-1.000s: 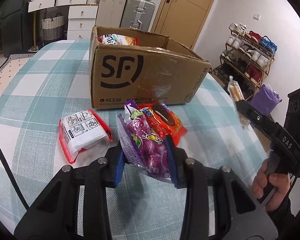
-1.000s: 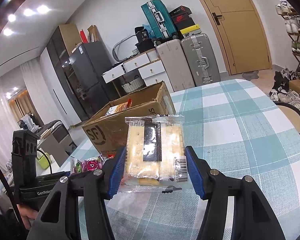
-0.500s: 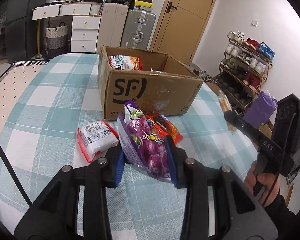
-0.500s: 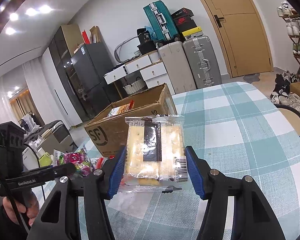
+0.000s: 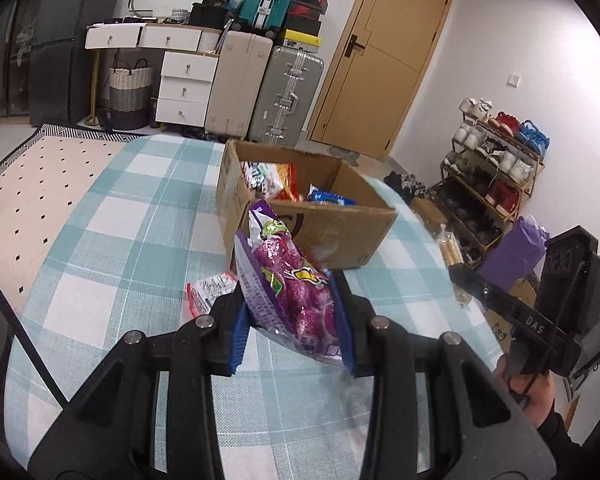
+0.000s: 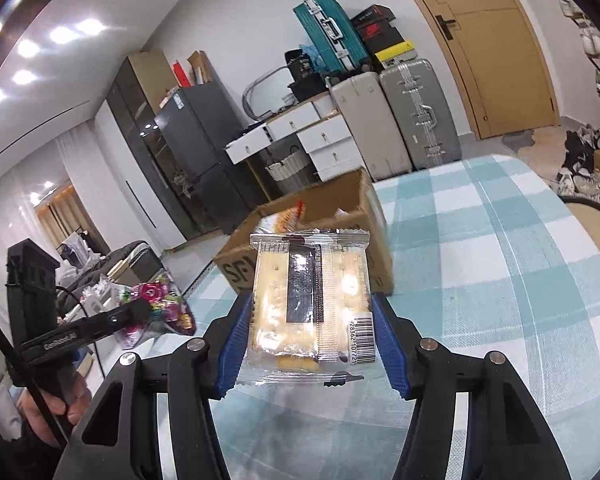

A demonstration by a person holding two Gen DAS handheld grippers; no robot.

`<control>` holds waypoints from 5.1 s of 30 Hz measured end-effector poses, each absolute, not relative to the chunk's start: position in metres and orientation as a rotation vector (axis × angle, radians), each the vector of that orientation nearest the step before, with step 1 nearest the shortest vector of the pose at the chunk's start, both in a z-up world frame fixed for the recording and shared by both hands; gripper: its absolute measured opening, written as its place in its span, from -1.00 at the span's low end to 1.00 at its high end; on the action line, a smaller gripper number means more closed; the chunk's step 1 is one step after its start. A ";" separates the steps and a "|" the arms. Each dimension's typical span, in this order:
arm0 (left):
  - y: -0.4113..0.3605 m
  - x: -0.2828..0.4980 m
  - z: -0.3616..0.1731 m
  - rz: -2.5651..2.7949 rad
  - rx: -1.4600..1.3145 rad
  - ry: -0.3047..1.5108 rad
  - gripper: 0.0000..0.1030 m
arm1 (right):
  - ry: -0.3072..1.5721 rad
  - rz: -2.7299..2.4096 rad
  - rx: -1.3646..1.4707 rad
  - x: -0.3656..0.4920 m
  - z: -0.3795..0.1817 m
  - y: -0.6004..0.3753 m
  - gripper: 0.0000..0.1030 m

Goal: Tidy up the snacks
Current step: 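Carry the cracker pack and purple candy bag over the box with both grippers, then open both grippers to drop the bags into the box and withdraw, then reach the right gripper to the red Oreo pack and close on it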

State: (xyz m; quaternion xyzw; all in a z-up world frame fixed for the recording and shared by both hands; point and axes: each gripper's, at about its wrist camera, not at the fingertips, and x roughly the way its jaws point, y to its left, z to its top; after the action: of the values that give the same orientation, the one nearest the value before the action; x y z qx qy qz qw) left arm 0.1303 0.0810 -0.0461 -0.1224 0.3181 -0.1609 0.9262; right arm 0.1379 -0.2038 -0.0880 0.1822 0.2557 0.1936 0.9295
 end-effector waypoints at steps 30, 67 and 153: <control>0.047 0.243 0.147 -0.453 -0.148 0.605 -0.35 | 0.550 0.541 0.222 0.270 0.104 -0.152 0.14; 0.005 0.341 0.008 -0.360 -0.006 0.668 0.54 | 0.697 0.468 0.220 0.338 -0.012 -0.163 0.38; 0.103 0.153 -0.114 -0.068 -0.131 0.605 0.99 | 0.898 0.401 -0.048 0.273 -0.164 -0.057 -0.12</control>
State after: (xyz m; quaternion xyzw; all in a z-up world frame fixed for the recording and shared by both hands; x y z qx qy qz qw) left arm 0.1531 0.1026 -0.1137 -0.0642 0.2977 -0.0333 0.9519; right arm 0.2735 -0.0574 -0.1641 -0.0228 0.4310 0.1925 0.8813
